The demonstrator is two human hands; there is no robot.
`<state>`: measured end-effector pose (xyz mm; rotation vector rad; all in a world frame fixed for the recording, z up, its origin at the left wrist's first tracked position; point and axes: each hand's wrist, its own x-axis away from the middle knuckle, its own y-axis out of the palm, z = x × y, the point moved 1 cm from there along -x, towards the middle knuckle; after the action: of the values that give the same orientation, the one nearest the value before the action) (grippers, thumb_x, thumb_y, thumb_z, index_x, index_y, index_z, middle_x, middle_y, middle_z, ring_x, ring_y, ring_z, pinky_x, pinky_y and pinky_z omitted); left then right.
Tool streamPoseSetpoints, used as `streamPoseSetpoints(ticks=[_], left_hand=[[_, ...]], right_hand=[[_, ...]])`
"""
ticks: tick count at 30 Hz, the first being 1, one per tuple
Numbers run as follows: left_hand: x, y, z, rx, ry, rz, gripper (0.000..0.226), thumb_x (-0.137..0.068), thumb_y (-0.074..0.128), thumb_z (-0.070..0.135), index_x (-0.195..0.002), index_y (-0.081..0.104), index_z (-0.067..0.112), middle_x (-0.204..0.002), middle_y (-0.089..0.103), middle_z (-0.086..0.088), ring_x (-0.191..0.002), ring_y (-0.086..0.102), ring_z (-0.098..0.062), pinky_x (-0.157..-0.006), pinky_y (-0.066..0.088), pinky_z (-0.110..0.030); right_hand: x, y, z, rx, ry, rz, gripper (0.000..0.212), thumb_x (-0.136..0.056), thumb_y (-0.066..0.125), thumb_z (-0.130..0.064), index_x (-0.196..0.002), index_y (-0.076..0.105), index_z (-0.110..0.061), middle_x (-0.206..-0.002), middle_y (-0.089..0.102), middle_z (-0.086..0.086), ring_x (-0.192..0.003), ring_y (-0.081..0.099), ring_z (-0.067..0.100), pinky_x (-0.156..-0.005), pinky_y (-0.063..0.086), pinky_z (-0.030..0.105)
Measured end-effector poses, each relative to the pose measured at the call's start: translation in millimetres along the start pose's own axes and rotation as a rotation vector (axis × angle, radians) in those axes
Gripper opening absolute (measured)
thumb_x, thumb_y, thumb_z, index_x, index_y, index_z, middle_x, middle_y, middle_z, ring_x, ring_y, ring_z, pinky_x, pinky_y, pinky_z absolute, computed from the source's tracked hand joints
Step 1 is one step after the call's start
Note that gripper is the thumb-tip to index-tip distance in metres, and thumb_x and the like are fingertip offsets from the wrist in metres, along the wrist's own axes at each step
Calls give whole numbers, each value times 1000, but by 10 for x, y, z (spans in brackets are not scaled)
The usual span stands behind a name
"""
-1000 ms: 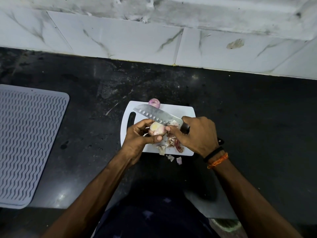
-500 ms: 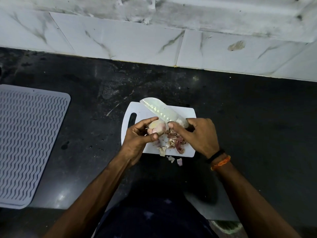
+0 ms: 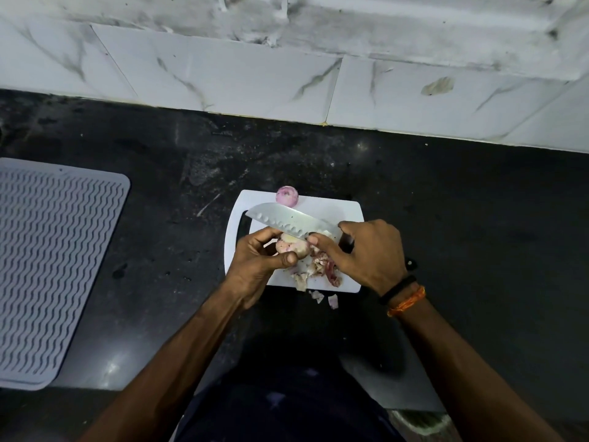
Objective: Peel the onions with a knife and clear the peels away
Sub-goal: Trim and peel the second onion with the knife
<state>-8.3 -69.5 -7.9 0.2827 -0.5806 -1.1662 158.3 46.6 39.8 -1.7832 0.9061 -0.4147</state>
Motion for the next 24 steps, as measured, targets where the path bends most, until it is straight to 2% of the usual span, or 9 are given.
streamPoseSetpoints(ticks=[2, 6, 8, 11, 16, 20, 24], left_hand=[[-3, 5, 0, -1, -5, 10, 67, -45, 101, 28, -106, 78, 11, -109, 73, -14, -102, 68, -34, -90, 59, -43], [-14, -35, 12, 23, -15, 1, 71, -44, 102, 27, -109, 77, 11, -114, 71, -14, -110, 64, -34, -98, 55, -47], [-12, -39, 29, 28, -15, -14, 71, -45, 101, 26, -111, 77, 12, -117, 70, -15, -113, 64, -33, -96, 56, -42], [-3, -6, 53, 48, -12, -16, 66, -42, 102, 29, -103, 80, 17, -106, 75, -5, -101, 70, -22, -87, 59, -34], [17, -6, 51, 50, -19, -25, 68, -46, 101, 28, -108, 78, 13, -109, 75, -8, -104, 70, -23, -86, 58, -32], [27, -13, 27, 54, -46, -55, 72, -50, 99, 26, -113, 74, 4, -110, 74, -14, -103, 70, -27, -87, 58, -35], [42, -35, -21, 75, -75, -46, 72, -50, 100, 29, -111, 73, 2, -110, 73, -17, -103, 70, -29, -90, 57, -38]], right_hand=[[-5, 0, -18, 7, 2, 25, 62, -84, 44, -80, -52, 30, -29, -41, 26, -15, -38, 28, 0, -47, 19, 20], [-5, -3, 54, -47, 42, 52, 66, -88, 45, -75, -53, 40, -20, -42, 34, -9, -39, 38, 8, -44, 30, 26], [-7, -17, 76, -27, 44, 58, 64, -89, 46, -73, -52, 37, -22, -42, 34, -9, -39, 38, 9, -44, 29, 25], [4, -10, 65, 27, 31, 47, 62, -89, 49, -72, -52, 31, -24, -42, 31, -10, -39, 36, 8, -45, 25, 23], [35, 5, 55, 0, 29, 35, 63, -88, 46, -75, -53, 41, -22, -42, 33, -11, -40, 36, 5, -47, 24, 22], [19, -25, -17, -26, -22, 52, 58, -81, 45, -82, -53, 24, -37, -42, 23, -19, -38, 26, -4, -47, 18, 17], [11, -5, 2, -32, -40, 53, 62, -79, 53, -81, -50, 25, -34, -42, 20, -19, -39, 25, -6, -47, 20, 17]])
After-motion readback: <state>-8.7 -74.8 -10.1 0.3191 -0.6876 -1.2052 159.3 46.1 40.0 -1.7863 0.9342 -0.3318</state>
